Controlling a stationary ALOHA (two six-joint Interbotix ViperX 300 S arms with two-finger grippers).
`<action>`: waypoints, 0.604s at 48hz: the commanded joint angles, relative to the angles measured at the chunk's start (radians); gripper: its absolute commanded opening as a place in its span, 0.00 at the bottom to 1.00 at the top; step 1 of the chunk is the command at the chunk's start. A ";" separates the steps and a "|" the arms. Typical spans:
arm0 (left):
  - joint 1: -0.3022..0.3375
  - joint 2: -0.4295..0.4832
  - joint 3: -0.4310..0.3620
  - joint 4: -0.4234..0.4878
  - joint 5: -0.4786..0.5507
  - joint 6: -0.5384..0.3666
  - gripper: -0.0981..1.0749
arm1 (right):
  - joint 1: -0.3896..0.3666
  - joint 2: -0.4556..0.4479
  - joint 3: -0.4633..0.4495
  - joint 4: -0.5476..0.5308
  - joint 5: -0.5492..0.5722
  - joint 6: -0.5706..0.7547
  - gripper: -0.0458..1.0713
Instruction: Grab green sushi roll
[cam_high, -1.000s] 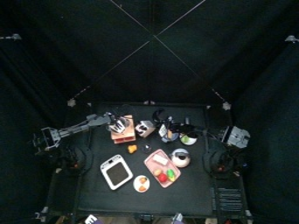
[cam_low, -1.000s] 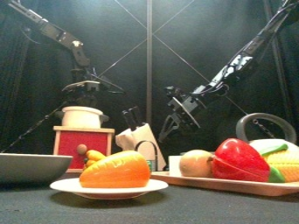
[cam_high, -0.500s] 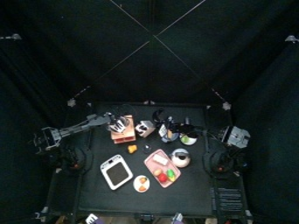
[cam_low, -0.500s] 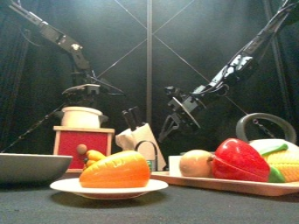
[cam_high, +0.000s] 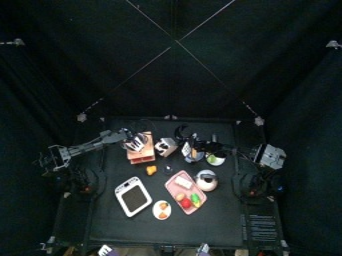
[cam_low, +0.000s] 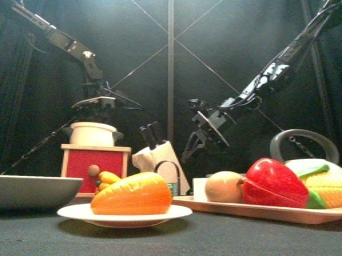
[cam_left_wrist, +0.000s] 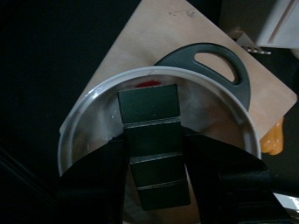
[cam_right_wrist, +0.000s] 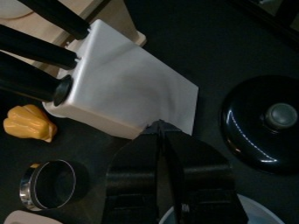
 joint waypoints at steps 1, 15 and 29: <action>0.002 -0.034 -0.040 -0.002 0.003 0.000 0.59 | 0.002 -0.026 -0.018 0.002 -0.003 0.000 0.39; -0.006 -0.063 -0.074 -0.003 0.046 0.000 0.59 | 0.002 -0.026 -0.018 0.002 -0.003 0.000 0.39; -0.014 -0.069 -0.078 -0.003 0.049 -0.002 0.59 | 0.002 -0.026 -0.015 0.002 -0.002 0.000 0.39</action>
